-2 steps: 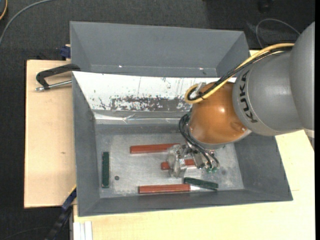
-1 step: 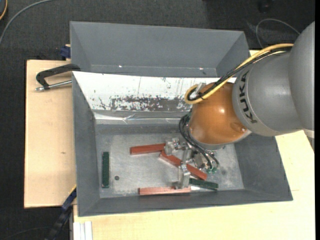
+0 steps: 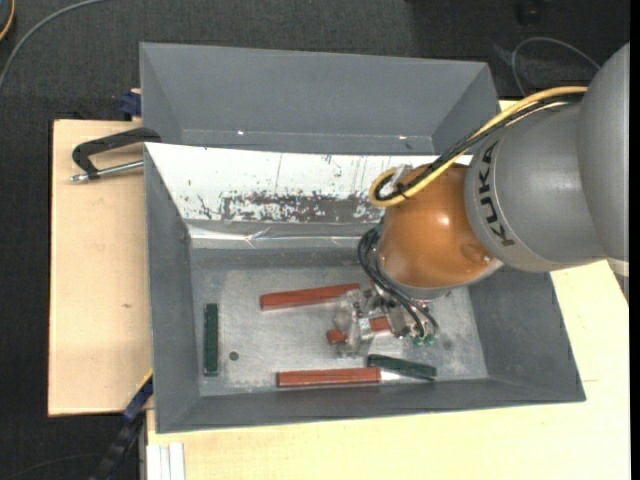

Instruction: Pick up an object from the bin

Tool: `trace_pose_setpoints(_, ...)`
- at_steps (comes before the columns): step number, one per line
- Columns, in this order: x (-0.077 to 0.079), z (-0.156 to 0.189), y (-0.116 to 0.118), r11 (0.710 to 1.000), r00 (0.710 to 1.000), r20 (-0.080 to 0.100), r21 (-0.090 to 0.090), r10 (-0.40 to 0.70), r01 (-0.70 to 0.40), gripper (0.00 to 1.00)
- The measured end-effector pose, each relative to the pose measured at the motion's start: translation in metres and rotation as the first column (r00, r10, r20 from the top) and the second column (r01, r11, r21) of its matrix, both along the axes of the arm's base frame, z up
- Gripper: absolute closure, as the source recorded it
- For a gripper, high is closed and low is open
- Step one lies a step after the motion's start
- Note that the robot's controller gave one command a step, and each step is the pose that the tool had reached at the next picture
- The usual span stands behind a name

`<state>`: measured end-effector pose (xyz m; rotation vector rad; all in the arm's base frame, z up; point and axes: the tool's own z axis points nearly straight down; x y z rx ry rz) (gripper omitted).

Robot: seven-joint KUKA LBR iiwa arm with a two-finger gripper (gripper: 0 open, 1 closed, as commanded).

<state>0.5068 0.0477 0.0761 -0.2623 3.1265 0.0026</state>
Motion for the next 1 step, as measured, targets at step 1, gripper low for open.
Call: trace_pose_setpoints(1, 0.0399, 0.1382, -0.0091, 0.991, 0.991, 0.011, 0.002, -0.132, 0.132, 1.0)
